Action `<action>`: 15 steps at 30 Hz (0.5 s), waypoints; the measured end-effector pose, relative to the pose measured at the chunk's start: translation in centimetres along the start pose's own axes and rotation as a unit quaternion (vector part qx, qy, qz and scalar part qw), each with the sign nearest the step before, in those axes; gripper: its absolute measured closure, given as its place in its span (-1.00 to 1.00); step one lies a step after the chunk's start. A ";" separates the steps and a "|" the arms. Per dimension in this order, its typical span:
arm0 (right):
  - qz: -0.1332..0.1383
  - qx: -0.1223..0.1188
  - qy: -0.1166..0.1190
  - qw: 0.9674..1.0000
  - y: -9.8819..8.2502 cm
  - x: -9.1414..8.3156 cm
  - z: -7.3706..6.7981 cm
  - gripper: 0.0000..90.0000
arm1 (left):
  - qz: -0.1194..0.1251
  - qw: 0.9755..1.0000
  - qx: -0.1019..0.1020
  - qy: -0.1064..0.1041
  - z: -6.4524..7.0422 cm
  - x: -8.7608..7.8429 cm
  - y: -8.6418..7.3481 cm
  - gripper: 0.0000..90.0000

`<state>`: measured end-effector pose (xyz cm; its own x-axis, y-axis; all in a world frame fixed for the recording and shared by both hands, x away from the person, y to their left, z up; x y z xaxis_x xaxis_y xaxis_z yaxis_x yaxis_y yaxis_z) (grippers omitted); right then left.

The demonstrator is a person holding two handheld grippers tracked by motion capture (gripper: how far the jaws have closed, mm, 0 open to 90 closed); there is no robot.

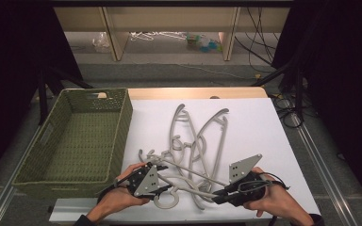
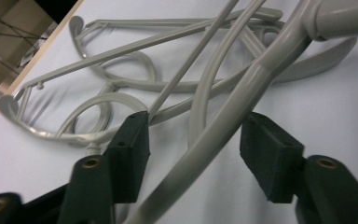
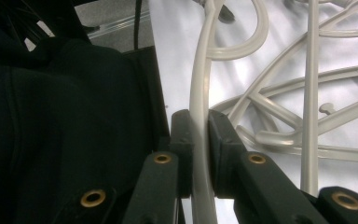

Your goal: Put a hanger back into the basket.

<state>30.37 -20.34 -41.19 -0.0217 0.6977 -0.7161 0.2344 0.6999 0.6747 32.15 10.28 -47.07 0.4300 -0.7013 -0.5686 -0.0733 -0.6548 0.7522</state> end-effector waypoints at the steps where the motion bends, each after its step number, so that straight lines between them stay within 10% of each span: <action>1: 0.000 -0.001 0.000 1.000 0.0 0.0 0.0 0.83 | -0.001 1.000 0.005 -0.003 0.1 0.2 0.1 0.04; 5: 0.000 -0.004 0.002 1.000 -0.1 0.1 0.1 0.83 | 0.010 0.999 0.027 -0.023 0.3 0.1 0.9 0.49; 15: 0.020 -0.016 -0.010 1.000 -0.1 -0.8 0.6 0.75 | 0.012 0.998 0.056 -0.036 0.0 -1.5 2.3 0.64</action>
<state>30.96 -21.11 -40.79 0.0072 0.7216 -0.6923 0.2043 0.6766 0.7074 31.33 9.86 -44.51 0.3611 -0.7332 -0.5763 -0.1853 -0.6620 0.7262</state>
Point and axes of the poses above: each handheld gripper's, and its own axes: x roughly forward along the jaws, y roughly out of its top, z roughly to its right, the point moved 1 cm from there along x, roughly forward along the jaws, and after that the axes turned 2 degrees about -x, right-handed, at the moved point
